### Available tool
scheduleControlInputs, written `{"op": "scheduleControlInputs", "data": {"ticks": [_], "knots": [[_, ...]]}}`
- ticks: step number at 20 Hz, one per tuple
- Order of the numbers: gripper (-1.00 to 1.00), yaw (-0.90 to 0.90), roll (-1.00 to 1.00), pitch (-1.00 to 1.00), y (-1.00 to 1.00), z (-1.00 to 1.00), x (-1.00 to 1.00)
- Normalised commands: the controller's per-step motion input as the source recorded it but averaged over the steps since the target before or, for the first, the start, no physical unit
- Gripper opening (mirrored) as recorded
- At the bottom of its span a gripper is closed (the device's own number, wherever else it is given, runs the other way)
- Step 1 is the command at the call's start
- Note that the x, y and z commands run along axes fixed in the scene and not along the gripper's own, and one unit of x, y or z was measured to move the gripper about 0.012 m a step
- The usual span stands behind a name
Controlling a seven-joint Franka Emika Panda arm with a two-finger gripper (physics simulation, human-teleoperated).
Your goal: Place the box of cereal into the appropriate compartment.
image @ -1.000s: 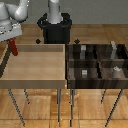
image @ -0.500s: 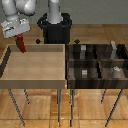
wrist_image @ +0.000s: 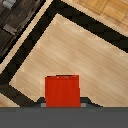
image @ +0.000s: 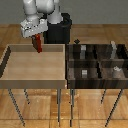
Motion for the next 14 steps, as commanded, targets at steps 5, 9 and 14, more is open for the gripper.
{"op": "scheduleControlInputs", "data": {"ticks": [5,9,14], "knots": [[-1.0,0.0,0.0,0.0,1.0,0.0,0.0],[-1.0,0.0,0.0,0.0,1.0,0.0,0.0],[-1.0,0.0,0.0,0.0,1.0,0.0,0.0]]}}
